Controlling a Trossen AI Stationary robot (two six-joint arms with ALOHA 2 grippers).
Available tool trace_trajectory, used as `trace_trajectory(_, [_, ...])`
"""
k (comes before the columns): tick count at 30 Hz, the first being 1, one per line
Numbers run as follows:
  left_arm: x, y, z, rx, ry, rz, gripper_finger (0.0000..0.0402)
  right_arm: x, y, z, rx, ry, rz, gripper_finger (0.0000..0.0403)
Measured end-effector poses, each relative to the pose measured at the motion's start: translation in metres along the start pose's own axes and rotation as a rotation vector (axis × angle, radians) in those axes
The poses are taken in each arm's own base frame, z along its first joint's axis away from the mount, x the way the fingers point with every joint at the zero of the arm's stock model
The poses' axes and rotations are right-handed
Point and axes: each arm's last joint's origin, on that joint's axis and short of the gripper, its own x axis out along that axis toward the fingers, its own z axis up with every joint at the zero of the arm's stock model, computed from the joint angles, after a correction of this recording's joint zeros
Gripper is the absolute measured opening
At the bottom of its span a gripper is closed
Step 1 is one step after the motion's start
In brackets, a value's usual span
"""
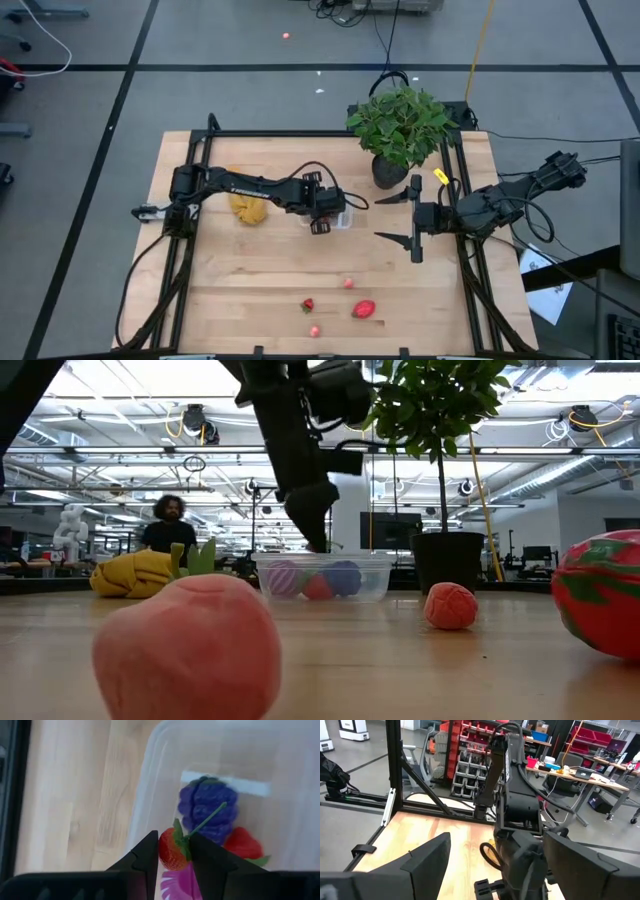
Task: Pick and placing Produce into tupperware
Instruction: Put the top red strawberry into the transparent bin
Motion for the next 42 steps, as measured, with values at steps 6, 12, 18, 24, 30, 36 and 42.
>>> trace_trajectory(6, [0.012,0.006,-0.009,-0.029,0.032,-0.04,0.0104,0.0,0.0,-0.001,-0.004,0.005,0.0,0.0309])
trace_trajectory(12, [0.016,0.005,-0.015,-0.034,0.05,-0.042,0.0104,0.0,0.0,-0.001,-0.006,0.006,0.001,0.0309])
trace_trajectory(18, [0.016,0.005,-0.014,-0.038,0.047,-0.041,0.0104,0.0,0.0,-0.001,-0.008,0.006,0.001,0.0309])
trace_trajectory(24, [0.016,0.005,-0.014,-0.039,0.046,-0.041,0.0104,0.0,0.0,-0.001,-0.007,0.006,0.001,0.0309])
trace_trajectory(30, [0.016,0.005,-0.014,-0.042,0.046,-0.041,0.0104,0.0,0.0,-0.001,-0.008,0.006,0.0,0.0309])
trace_trajectory(36, [0.017,0.005,-0.013,-0.044,0.031,-0.037,0.0104,0.0,0.0,-0.001,-0.007,0.005,0.0,0.0309])
trace_trajectory(42, [0.017,0.006,-0.011,-0.048,0.018,-0.034,0.0104,0.0,0.0,-0.001,-0.007,0.005,0.001,0.0309])
